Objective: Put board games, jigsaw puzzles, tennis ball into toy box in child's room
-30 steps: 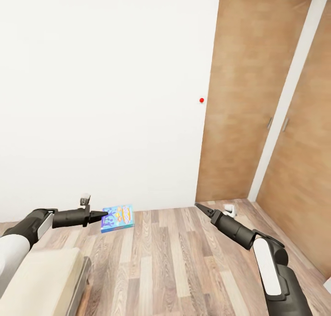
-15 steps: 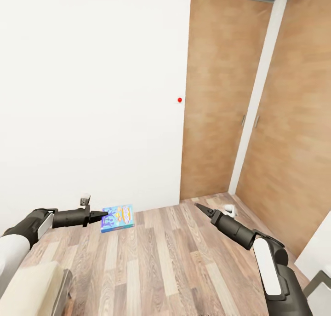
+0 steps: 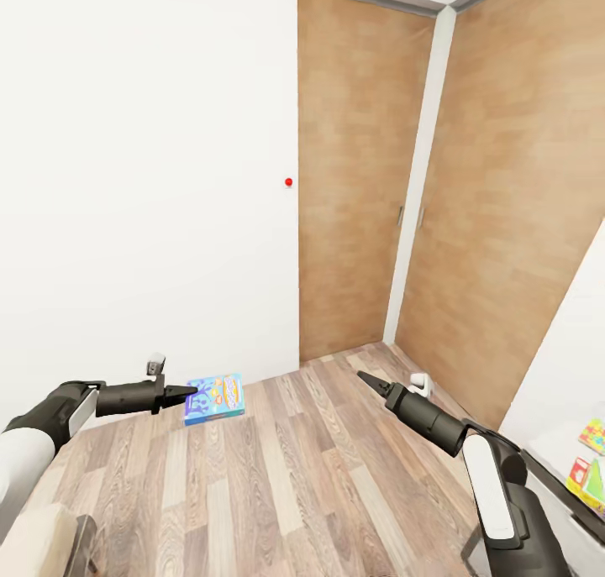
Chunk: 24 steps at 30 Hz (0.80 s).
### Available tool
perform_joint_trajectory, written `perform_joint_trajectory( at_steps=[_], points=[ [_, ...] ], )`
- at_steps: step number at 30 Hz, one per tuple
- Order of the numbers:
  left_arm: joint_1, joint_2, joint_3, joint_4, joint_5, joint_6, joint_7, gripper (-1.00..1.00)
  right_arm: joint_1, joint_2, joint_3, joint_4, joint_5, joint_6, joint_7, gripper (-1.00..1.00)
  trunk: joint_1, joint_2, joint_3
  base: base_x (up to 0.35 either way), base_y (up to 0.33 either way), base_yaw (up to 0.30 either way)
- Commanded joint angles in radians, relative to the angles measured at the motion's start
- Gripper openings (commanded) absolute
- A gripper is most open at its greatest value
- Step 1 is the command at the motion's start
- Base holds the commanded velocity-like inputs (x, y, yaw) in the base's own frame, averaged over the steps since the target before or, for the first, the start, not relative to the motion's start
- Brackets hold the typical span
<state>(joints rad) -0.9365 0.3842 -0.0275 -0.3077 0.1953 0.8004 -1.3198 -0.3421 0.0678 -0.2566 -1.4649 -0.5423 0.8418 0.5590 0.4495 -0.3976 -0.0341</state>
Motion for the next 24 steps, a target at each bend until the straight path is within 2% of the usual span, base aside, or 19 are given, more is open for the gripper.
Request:
perform_joint_trajectory(
  at_steps=[1, 24],
  points=[
    [-0.001, 0.001, -0.001, -0.001, 0.006, 0.011, -0.003, -1.0, -0.001, 0.001, -0.003, 0.0, 0.001, 0.006, 0.004, 1.0, 0.001, -0.002, -0.002, -0.059, 0.0, -0.278],
    [-0.001, 0.001, -0.002, -0.001, 0.006, 0.011, -0.001, -1.0, -0.001, 0.001, -0.003, 0.0, 0.001, 0.006, 0.004, 1.0, 0.001, -0.002, -0.002, -0.007, 0.0, -0.278]
  ],
)
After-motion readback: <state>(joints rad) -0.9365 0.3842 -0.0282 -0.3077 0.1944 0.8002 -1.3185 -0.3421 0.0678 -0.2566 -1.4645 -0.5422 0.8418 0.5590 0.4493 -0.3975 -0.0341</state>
